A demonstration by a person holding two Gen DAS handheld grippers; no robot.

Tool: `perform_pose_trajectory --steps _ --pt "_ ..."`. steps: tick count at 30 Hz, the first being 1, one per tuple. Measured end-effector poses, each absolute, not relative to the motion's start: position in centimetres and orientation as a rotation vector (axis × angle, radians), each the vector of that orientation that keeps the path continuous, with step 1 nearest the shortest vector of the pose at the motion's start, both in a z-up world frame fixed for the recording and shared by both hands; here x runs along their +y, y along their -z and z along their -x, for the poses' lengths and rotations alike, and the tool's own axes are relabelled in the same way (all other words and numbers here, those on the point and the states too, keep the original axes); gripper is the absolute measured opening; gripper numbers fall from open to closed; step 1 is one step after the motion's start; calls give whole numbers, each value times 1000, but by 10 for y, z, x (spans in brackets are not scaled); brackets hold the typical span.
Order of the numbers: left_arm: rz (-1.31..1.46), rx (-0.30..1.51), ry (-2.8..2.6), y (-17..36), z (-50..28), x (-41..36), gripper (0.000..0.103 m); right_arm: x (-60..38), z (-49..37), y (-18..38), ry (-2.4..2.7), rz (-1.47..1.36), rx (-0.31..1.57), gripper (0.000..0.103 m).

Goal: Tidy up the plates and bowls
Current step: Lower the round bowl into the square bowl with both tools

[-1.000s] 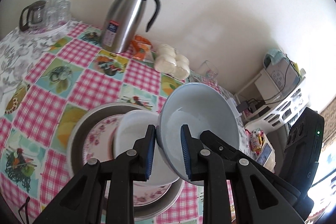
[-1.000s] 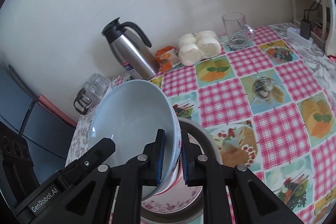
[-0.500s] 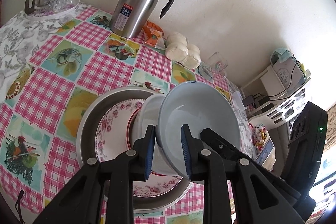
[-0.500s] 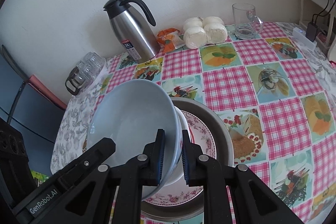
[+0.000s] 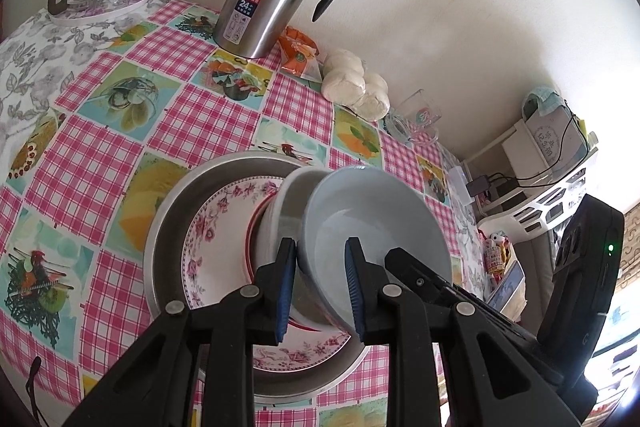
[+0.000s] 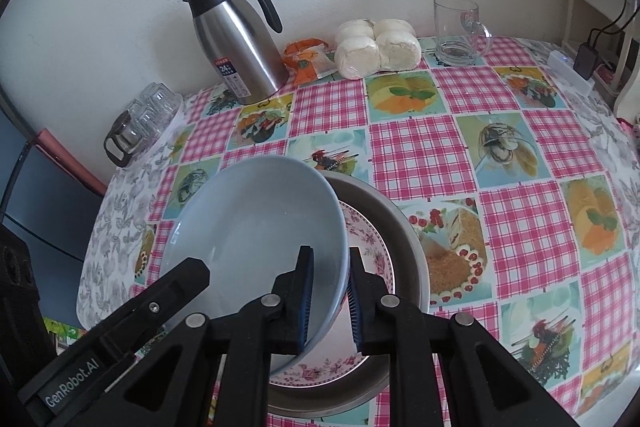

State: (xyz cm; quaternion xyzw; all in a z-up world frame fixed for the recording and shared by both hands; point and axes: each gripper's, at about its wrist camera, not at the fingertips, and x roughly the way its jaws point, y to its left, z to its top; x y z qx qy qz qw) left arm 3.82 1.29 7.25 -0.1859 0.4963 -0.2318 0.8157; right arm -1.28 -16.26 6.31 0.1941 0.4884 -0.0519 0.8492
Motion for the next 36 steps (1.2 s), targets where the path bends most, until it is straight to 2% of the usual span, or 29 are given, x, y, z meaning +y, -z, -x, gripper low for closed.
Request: perform_pose_trajectory --steps 5,13,28,34,36 --pt "412 1048 491 -74 -39 17 24 -158 12 -66 99 -378 1021 26" --pt "429 1037 482 -75 -41 23 24 -157 16 -78 113 -330 982 29" --pt "455 1015 498 -79 -38 26 24 -169 14 -63 130 -364 1024 30" --pt "464 997 509 -85 -34 28 29 -170 19 -70 132 -361 994 30" --pt "463 985 509 -88 -32 29 41 -172 22 -75 134 -362 978 30"
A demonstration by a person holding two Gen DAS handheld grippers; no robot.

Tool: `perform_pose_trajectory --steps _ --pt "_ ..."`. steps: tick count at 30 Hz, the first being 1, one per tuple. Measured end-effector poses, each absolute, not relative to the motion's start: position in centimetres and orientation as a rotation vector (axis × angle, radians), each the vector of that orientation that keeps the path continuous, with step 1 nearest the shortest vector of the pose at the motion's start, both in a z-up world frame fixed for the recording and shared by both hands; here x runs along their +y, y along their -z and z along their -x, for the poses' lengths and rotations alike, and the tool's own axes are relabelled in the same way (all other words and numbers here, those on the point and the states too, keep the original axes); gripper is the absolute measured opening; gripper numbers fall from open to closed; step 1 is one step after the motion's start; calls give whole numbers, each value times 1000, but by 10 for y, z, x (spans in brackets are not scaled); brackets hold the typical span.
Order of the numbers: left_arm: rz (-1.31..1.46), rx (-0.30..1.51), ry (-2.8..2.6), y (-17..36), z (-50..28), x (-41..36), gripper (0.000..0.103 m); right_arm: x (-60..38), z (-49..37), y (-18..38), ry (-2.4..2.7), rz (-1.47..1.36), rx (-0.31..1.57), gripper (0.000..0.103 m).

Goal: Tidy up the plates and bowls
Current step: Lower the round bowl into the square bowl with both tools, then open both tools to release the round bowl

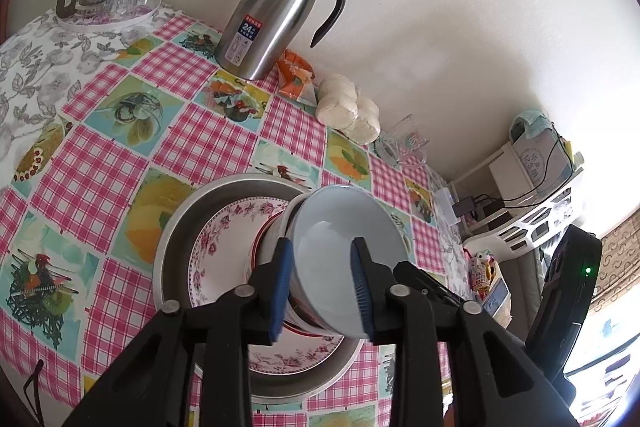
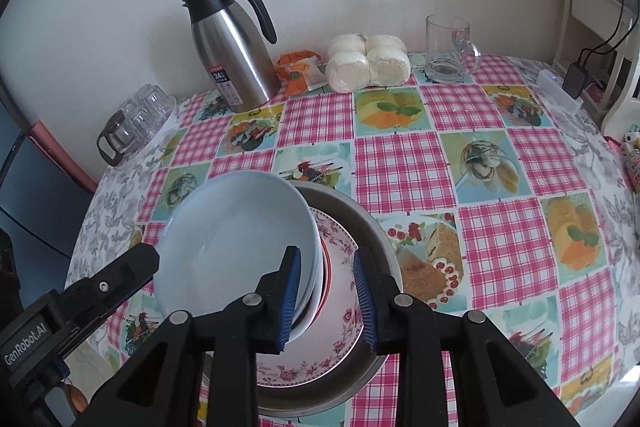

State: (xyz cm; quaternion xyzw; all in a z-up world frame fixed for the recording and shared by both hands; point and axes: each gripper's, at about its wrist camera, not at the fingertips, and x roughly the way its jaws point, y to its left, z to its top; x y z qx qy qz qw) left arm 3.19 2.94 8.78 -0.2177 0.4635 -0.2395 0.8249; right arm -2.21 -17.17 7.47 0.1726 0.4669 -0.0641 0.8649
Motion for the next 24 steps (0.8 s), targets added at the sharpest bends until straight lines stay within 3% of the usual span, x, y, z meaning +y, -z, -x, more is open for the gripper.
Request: perform_pose_trajectory --steps 3,5,9,11,15,17,20,24 --pt "452 956 501 -94 -28 32 48 -173 25 -81 134 -359 953 33" --pt "436 938 474 -99 -26 34 57 -172 27 -85 131 -357 934 51" --pt "339 910 349 -102 -23 36 77 -169 28 -90 132 -324 917 59" --pt "301 905 286 -99 -24 38 84 -168 29 -89 137 -314 915 68" --pt "244 904 213 -91 -25 46 87 -169 31 -84 141 -298 924 74" --pt "229 912 192 -86 -25 48 95 -169 32 -83 142 -300 924 87" --pt "221 913 170 -83 -22 52 96 -170 35 -82 137 -304 911 100" --pt "222 921 132 -79 -18 57 97 -168 40 -81 128 -296 898 103"
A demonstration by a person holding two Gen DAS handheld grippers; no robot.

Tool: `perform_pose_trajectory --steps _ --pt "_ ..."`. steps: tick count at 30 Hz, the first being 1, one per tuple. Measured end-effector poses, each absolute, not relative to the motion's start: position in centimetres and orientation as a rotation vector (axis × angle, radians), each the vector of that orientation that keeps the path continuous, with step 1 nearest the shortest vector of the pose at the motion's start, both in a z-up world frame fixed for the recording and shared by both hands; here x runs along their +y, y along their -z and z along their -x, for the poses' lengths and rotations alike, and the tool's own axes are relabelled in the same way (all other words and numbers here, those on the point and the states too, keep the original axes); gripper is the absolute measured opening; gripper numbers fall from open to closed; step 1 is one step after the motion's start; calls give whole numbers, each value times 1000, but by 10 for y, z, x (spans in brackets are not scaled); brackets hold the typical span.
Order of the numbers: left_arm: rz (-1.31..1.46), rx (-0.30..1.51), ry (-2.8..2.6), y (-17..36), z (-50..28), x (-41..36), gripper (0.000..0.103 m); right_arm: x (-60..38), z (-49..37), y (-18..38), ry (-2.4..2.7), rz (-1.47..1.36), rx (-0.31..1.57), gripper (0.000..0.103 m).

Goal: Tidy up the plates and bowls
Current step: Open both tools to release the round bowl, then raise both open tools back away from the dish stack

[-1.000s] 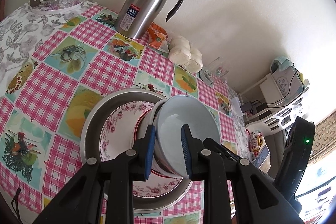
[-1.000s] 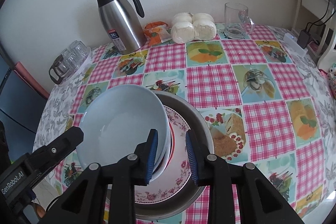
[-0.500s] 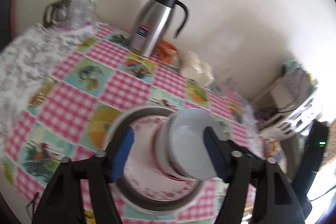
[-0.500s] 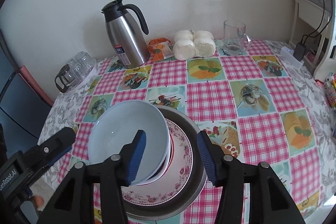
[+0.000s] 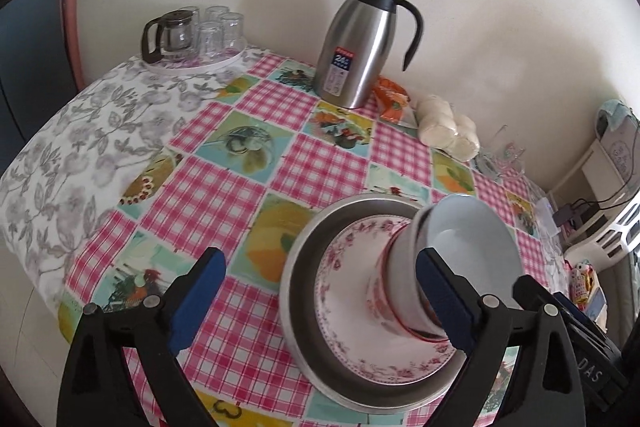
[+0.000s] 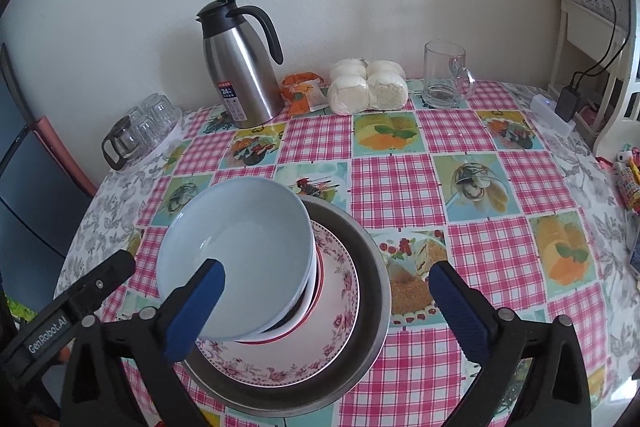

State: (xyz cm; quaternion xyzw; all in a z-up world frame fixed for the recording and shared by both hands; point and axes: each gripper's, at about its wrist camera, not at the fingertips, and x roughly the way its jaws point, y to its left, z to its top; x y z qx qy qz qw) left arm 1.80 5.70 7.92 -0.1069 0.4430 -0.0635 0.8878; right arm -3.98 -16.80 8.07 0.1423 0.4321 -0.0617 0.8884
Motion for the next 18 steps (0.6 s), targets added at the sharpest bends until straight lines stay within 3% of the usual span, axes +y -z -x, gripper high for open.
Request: perform_pose_trajectory --steps 18 --pt "150 973 80 -58 8 56 97 -160 76 -74 91 -232 859 103"
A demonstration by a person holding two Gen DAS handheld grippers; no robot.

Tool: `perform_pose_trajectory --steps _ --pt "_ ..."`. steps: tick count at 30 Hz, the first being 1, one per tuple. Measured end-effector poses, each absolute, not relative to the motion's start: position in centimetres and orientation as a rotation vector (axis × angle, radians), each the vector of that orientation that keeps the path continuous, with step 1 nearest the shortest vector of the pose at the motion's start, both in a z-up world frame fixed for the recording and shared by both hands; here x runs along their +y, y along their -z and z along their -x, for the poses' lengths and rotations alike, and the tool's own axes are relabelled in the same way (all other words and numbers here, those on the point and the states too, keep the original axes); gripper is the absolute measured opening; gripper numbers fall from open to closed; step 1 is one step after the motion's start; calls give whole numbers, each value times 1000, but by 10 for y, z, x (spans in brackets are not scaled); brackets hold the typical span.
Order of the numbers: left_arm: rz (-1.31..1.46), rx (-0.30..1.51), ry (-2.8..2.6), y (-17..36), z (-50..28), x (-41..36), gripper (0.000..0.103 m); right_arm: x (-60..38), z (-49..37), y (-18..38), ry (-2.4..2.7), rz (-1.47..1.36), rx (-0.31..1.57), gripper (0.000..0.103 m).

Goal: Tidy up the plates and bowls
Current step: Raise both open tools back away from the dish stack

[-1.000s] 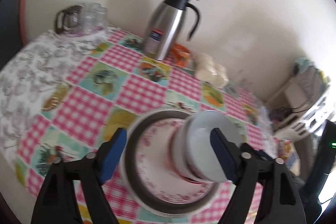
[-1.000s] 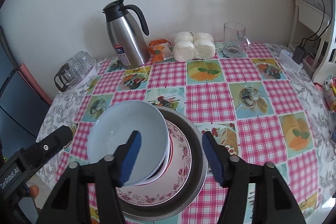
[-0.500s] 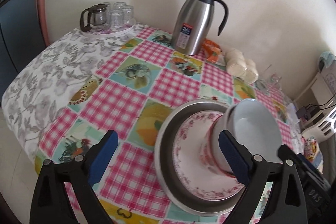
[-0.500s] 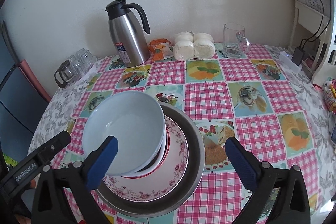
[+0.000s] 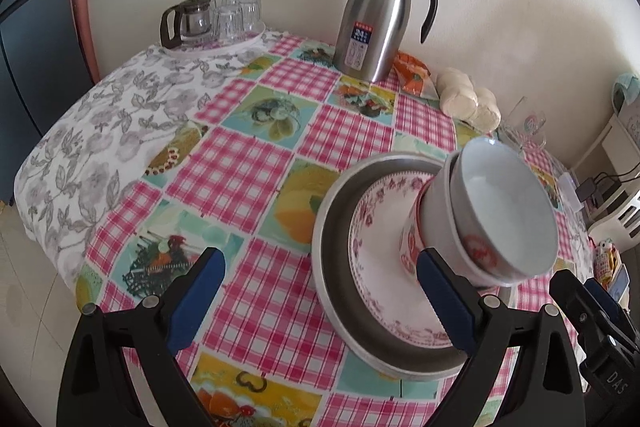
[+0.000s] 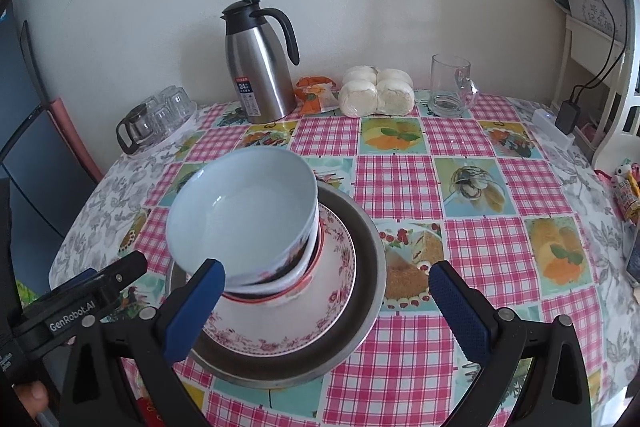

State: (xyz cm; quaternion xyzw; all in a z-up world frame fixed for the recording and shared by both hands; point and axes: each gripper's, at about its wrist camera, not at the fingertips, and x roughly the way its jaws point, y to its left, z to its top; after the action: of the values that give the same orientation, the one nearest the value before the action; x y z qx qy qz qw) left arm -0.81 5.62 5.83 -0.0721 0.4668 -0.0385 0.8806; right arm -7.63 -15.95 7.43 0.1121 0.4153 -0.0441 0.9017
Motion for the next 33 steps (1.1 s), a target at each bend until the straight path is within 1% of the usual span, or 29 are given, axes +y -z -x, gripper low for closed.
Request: perform_pose_trajectory --steps 12,21,33 --pt "91 1020 72 -45 19 48 97 -156 90 -61 47 -196 903 103" --pt "100 1119 79 -31 20 47 97 -162 88 -27 84 -154 1051 103" --pt "51 1216 132 -13 24 31 97 -178 94 -22 121 -188 1066 103"
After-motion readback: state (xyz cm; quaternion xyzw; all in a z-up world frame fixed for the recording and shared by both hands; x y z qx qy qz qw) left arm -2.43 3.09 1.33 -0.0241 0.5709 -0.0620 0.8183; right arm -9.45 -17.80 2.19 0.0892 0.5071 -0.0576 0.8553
